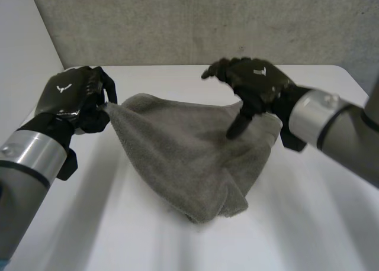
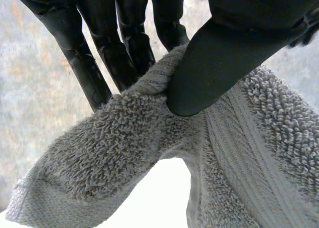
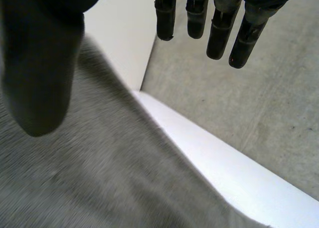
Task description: Fold the towel.
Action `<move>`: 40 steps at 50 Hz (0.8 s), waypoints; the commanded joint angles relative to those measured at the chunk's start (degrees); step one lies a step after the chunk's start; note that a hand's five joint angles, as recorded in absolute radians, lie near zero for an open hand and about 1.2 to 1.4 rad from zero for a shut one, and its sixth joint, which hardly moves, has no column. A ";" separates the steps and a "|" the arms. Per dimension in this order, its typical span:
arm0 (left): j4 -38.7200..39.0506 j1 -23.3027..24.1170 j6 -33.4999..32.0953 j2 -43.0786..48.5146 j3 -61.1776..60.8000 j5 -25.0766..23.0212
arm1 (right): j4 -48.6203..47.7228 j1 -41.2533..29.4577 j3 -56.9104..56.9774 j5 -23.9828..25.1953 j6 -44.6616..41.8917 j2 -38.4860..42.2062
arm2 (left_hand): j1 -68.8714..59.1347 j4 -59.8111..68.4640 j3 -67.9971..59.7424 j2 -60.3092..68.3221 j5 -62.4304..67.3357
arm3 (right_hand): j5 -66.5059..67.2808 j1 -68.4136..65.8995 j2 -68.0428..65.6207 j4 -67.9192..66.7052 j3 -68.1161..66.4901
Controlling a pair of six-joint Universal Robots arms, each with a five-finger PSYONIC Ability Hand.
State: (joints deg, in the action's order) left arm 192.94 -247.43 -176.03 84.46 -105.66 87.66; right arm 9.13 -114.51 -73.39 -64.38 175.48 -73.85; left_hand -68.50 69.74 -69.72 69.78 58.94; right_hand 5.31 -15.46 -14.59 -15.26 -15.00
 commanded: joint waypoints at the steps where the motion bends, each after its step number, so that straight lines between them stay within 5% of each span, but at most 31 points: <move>1: -0.02 0.28 0.07 -7.03 -2.01 -2.49 | 9.73 -2.73 22.27 -0.04 2.24 18.87 | -11.50 10.26 -10.28 10.22 11.06 | 1.67 -1.52 -2.39 -1.72 -1.98; 8: -0.02 0.37 -0.01 -11.94 -1.83 -3.63 | 24.08 -6.25 52.24 0.13 1.36 44.27 | -11.50 10.26 -10.28 10.22 11.06 | -5.31 5.46 4.59 5.26 5.00; 18: 0.59 0.28 -1.07 -13.27 -0.60 -4.42 | 23.04 -9.15 60.48 4.07 0.83 54.95 | -11.50 10.26 -10.28 10.22 11.06 | -0.13 0.28 -0.59 0.08 -0.18; 19: 0.77 0.11 -1.07 -12.75 0.01 -4.42 | 23.04 -9.15 60.47 4.09 0.83 54.96 | -11.50 10.26 -10.28 10.22 11.06 | -0.01 0.17 -0.71 -0.03 -0.30; 21: 0.86 0.02 -1.07 -12.39 0.71 -4.42 | 23.30 -9.77 60.38 5.58 -0.74 55.05 | -11.50 10.26 -10.28 10.22 11.06 | 51.51 -51.35 -52.23 -51.56 -51.82; 23: 1.03 -0.07 -1.07 -12.04 1.60 -4.34 | 23.04 -9.68 61.43 4.80 -1.62 54.61 | -11.50 10.26 -10.28 10.22 11.06 | 64.56 -64.41 -65.28 -64.61 -64.87; 27: 2.61 -1.91 -1.16 -7.75 6.67 -4.51 | 20.75 -8.71 66.98 -1.71 -2.60 51.88 | -11.50 10.26 -10.28 10.22 11.06 | 64.69 -64.54 -65.41 -64.74 -65.00; 29: 3.31 -2.53 -1.07 -5.30 9.13 -4.51 | 13.50 -6.35 70.04 -11.94 -2.42 47.51 | -11.50 10.26 -10.28 10.22 11.06 | 64.69 -64.54 -65.41 -64.74 -65.00; 30: 4.10 -2.97 -0.98 -2.75 12.03 -4.51 | 13.46 -6.34 70.05 -12.00 -2.42 47.49 | -11.50 10.26 -10.28 10.22 11.06 | 64.69 -64.54 -65.41 -64.74 -65.00; 32: 4.80 -2.88 -0.98 -0.46 15.62 -4.08 | 5.23 -3.81 69.53 -20.31 -2.77 41.19 | -11.50 10.26 -10.28 10.22 11.06 | 64.69 -64.54 -65.41 -64.74 -65.00; 35: 5.42 -2.53 -0.89 4.20 23.18 -3.55 | -0.49 -0.82 67.95 -24.29 -2.25 35.47 | -11.50 10.26 -10.28 10.22 11.06 | 64.69 -64.54 -65.41 -64.74 -65.00; 40: 5.51 -2.09 -0.46 9.32 31.48 -2.23 | -1.40 0.25 64.34 -23.77 -2.95 30.79 | -11.50 10.26 -10.28 10.22 11.06 | 64.69 -64.54 -65.41 -64.74 -65.00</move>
State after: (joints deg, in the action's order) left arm 198.12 -250.04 -176.88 88.05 -83.34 84.02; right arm 11.24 -116.46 -5.00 -86.62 172.81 -36.46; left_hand -68.63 69.82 -69.76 69.80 58.94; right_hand 66.22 -76.04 -76.44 -76.52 -75.85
